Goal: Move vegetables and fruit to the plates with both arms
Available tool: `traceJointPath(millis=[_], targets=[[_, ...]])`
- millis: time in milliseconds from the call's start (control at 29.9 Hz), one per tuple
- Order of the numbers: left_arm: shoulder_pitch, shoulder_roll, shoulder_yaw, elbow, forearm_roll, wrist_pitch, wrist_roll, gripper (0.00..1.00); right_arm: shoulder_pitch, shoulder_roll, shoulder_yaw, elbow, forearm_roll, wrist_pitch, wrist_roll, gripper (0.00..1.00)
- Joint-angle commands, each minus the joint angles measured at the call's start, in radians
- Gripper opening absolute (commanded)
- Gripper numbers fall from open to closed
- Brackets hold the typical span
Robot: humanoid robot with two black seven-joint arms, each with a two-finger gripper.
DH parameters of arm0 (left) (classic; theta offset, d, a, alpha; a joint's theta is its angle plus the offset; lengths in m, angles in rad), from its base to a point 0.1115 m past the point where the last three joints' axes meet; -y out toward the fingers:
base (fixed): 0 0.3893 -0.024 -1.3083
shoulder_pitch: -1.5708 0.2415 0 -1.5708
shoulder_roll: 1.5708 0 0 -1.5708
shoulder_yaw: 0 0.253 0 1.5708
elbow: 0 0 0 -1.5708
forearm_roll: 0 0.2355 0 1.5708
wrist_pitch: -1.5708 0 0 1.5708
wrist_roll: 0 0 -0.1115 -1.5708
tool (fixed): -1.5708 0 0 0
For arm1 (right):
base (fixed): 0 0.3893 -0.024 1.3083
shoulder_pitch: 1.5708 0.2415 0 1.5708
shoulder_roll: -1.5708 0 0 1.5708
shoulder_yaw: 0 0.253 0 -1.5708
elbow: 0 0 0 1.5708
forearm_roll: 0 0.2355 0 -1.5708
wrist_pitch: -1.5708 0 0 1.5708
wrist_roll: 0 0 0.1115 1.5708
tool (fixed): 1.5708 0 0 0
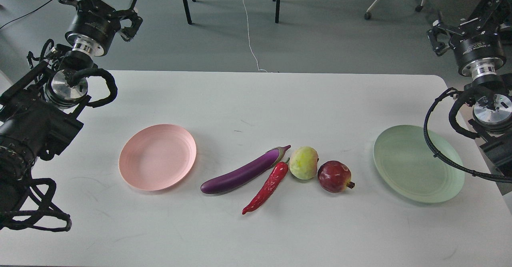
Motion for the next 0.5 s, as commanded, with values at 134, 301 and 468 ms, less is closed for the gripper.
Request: traceJointPath(millis=[134, 301, 468], targets=[[-0.007, 0.008, -0.001, 0.006, 0.003, 0.0, 0.0, 0.98, 0.052, -0.05, -0.042, 0.001, -0.007, 0.0, 0.0, 0.98], [-0.012, 0.037, -0.002, 0.006, 0.003, 0.0, 0.0, 0.98, 0.21, -0.129, -0.246, 0.019, -0.063, 0.0, 0.001, 0.98], [-0.013, 0.071, -0.008, 0.007, -0.002, 0.0, -0.013, 0.98, 0.445, -0.168, -0.555, 0.064, -0.152, 0.0, 0.003, 0.99]])
